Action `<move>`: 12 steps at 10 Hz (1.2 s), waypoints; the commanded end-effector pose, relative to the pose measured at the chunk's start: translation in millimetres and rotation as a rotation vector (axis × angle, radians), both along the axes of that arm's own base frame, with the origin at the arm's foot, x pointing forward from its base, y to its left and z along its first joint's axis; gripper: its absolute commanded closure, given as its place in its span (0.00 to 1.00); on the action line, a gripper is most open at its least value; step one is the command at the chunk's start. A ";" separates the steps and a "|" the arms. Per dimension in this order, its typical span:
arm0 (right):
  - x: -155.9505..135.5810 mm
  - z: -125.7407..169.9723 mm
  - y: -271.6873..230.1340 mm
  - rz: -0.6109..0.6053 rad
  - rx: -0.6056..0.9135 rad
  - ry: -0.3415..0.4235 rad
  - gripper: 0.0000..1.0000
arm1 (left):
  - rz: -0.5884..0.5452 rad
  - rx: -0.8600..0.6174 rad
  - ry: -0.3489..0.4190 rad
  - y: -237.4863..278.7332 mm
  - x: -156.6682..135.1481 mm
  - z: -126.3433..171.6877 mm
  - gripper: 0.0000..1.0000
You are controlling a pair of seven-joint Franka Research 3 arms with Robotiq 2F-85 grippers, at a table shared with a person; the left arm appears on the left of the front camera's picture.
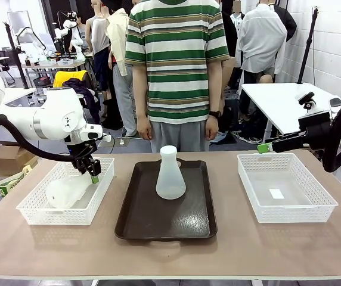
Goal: Prepare the laboratory tools.
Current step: Place the picked Big flask upright in the Handle tray as directed by the person.
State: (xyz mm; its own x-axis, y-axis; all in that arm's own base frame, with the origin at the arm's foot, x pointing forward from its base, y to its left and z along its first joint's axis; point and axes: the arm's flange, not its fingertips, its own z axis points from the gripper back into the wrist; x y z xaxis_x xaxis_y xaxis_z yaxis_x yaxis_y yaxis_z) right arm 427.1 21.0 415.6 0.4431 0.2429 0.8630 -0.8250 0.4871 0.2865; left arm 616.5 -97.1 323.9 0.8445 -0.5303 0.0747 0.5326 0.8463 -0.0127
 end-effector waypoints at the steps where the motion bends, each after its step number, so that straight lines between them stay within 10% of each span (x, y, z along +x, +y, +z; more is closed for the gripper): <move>1: -1.1 -0.4 0.6 0.001 0.000 -0.001 0.00 | -0.002 0.000 -0.011 1.4 0.9 0.0 1.00; 7: -1.1 -0.4 0.6 0.001 0.000 -0.001 0.00 | 0.000 0.000 0.000 0.0 0.0 0.0 1.00; 12: -1.1 -0.4 0.6 0.001 0.000 -0.001 0.00 | -0.037 0.035 -0.073 -4.4 -38.4 58.3 1.00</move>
